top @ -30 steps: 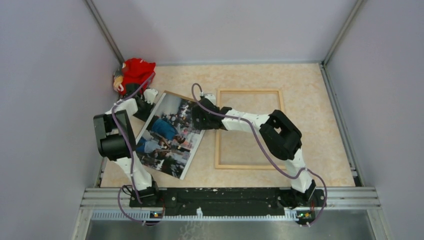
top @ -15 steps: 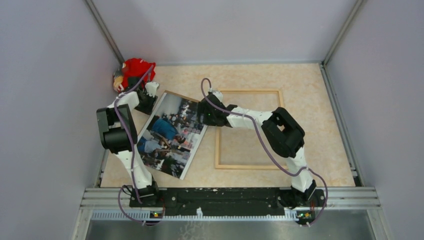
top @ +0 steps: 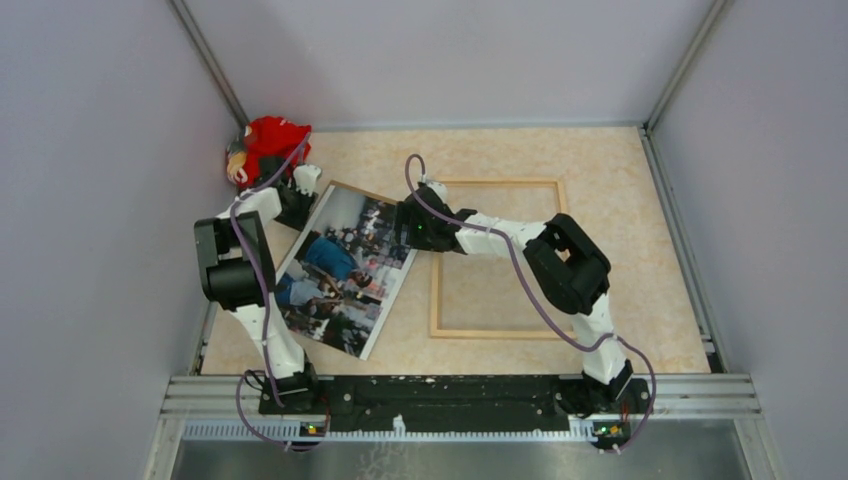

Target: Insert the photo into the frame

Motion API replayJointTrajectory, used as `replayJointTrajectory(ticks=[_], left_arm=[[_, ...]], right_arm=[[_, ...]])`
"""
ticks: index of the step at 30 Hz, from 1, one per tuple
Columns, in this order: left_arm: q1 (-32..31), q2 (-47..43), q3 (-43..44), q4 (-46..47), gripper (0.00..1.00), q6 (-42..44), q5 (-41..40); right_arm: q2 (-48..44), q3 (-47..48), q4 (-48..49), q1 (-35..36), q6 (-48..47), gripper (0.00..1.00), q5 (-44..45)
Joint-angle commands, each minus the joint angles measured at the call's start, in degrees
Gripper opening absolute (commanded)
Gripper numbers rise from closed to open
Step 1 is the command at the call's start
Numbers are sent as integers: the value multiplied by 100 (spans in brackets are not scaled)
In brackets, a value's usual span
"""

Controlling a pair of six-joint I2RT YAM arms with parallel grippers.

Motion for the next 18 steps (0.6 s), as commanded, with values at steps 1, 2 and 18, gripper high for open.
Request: replayJointTrajectory(ticks=[1, 2, 18], left_arm=[[-277, -23, -427, -5, 50, -62, 158], [-298, -38, -499, 18, 50, -63, 124], [-402, -80, -1008, 170, 49, 149, -186]], right_arm=[[167, 49, -35, -21, 11, 84, -219], [213, 93, -22, -17, 11, 84, -250], [-117, 264, 760, -3, -29, 84, -498]])
